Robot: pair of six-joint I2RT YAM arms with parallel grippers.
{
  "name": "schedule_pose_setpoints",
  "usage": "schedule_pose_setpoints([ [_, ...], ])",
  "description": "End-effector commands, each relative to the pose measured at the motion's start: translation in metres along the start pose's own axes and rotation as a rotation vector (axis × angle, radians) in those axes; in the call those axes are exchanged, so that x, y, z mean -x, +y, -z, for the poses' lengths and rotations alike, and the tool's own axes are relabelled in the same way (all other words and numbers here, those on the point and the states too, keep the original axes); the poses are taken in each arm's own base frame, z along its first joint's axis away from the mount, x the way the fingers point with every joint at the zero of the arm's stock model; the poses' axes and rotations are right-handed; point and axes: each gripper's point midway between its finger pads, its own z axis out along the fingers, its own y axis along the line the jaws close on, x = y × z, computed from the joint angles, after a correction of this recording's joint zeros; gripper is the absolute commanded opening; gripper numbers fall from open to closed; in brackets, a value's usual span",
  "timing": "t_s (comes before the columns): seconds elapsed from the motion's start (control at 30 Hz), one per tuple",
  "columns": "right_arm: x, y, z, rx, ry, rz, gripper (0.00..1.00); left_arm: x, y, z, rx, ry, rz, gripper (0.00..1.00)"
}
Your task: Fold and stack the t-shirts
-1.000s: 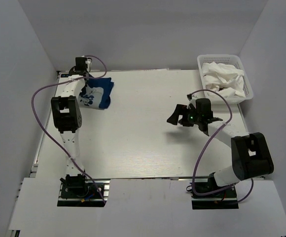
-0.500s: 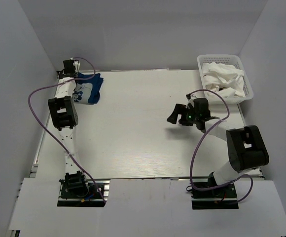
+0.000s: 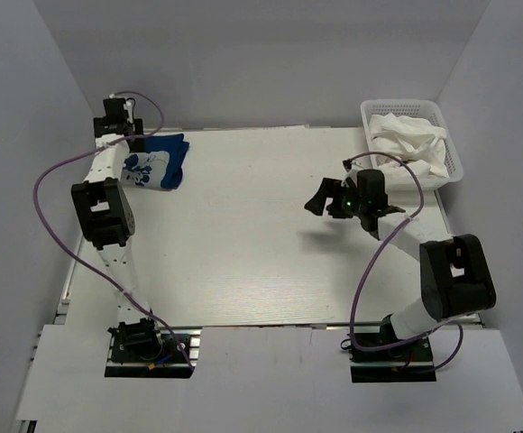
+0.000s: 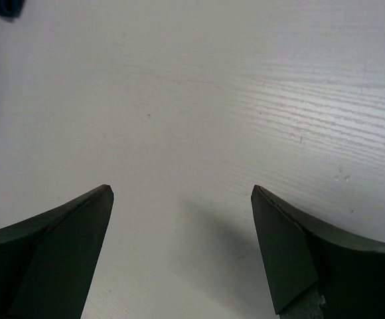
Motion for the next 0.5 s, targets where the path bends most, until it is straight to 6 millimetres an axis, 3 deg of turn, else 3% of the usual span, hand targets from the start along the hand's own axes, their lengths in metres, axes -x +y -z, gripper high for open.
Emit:
schedule_pose_setpoints([
  [0.0, 0.048, 0.027, 0.025, 0.043, -0.158, 0.059, 0.91, 0.074, 0.022, 0.108, -0.073, -0.204, 0.201, 1.0],
  [0.1, 0.053, 0.026, 0.043, -0.011, -0.174, 0.051, 0.91, 0.071, 0.013, 0.137, -0.17, -0.22, 0.25, 1.0],
  [0.13, 0.057, 0.027, 0.046, -0.027, -0.182, 0.049, 0.91, 0.061, 0.002, 0.144, -0.206, -0.192, 0.291, 1.0],
  [0.17, 0.055, 0.03, 0.055, -0.03, -0.172, 0.045, 0.91, 0.067, 0.008, 0.168, -0.224, -0.225, 0.331, 1.0],
  [0.2, 0.058, 0.035, 0.06, -0.019, -0.183, 0.048, 0.91, 0.06, 0.004, 0.177, -0.252, -0.21, 0.354, 1.0],
  [0.23, 0.051, 0.034, 0.061, -0.013, -0.173, 0.045, 0.91, 0.037, -0.023, 0.183, -0.354, -0.151, 0.372, 1.0],
  [0.27, 0.057, 0.044, 0.074, 0.007, -0.212, 0.053, 0.91, 0.032, -0.029, 0.194, -0.399, -0.158, 0.399, 1.0],
  [0.3, 0.059, 0.044, 0.078, -0.002, -0.228, 0.049, 0.91, 0.038, -0.031, 0.231, -0.459, -0.223, 0.427, 1.0],
  [0.33, 0.052, 0.044, 0.084, -0.002, -0.234, 0.052, 0.91, 0.02, -0.055, 0.24, -0.569, -0.216, 0.432, 1.0],
  [0.37, 0.05, 0.043, 0.088, -0.01, -0.233, 0.05, 0.91, 0.017, -0.066, 0.261, -0.628, -0.236, 0.454, 1.0],
  [0.4, 0.047, 0.04, 0.095, -0.036, -0.242, 0.045, 0.91, 0.022, -0.059, 0.302, -0.668, -0.326, 0.474, 1.0],
  [0.43, 0.042, 0.04, 0.101, -0.041, -0.24, 0.045, 0.91, -0.004, -0.072, 0.303, -0.701, -0.311, 0.489, 1.0],
  [0.47, 0.038, 0.038, 0.103, -0.051, -0.244, 0.044, 0.91, -0.013, -0.082, 0.321, -0.757, -0.322, 0.517, 1.0],
])
